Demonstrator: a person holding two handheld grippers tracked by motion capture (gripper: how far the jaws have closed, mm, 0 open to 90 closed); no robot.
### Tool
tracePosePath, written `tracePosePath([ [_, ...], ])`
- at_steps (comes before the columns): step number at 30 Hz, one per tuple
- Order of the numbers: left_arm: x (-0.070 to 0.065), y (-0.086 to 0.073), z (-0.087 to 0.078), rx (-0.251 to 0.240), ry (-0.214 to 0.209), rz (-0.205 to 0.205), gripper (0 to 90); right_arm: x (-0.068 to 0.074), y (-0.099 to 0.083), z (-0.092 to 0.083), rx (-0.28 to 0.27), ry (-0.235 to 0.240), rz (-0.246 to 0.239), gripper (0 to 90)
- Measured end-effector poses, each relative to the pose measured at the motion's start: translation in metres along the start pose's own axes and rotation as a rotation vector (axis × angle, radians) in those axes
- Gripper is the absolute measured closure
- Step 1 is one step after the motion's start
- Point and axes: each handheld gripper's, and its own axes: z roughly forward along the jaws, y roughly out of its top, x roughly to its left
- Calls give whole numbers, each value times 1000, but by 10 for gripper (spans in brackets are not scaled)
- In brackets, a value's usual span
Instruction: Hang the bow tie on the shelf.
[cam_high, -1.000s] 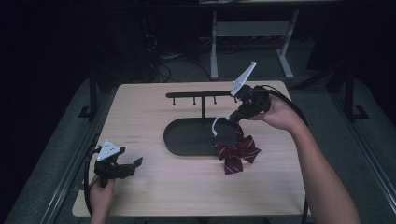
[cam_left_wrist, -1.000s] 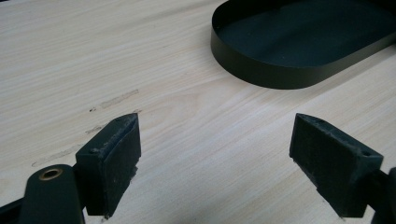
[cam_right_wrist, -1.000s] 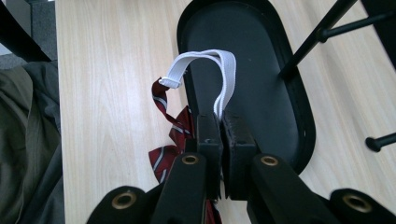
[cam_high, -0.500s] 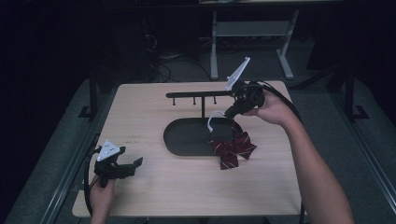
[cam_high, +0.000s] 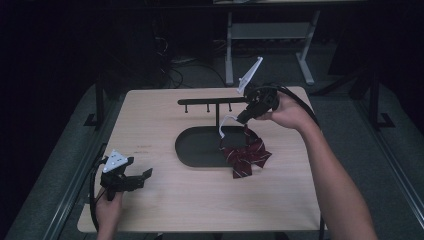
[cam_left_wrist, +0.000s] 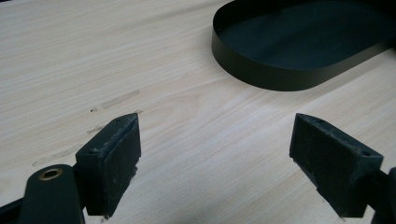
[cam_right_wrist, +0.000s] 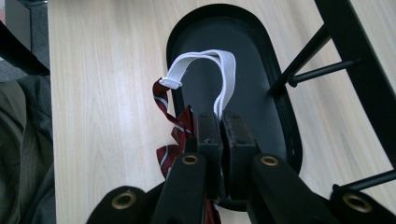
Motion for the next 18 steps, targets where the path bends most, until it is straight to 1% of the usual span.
tracePosePath([
  [2,0,0,0,-3,2,1,163,-1,2,0,2,3,4,866],
  [4,0,0,1,0,1,0,163,-2,4,-1,1,5,-1,866],
  [6,1,0,0,-3,3,0,163,-4,5,-2,8,2,1,866],
  [9,1,0,0,-1,4,2,163,-6,8,-3,1,0,2,866],
  [13,1,0,-1,-4,3,-2,163,-9,11,-3,5,-2,1,866],
  [18,1,0,-2,-9,2,-7,163,-13,13,-1,6,0,12,866],
])
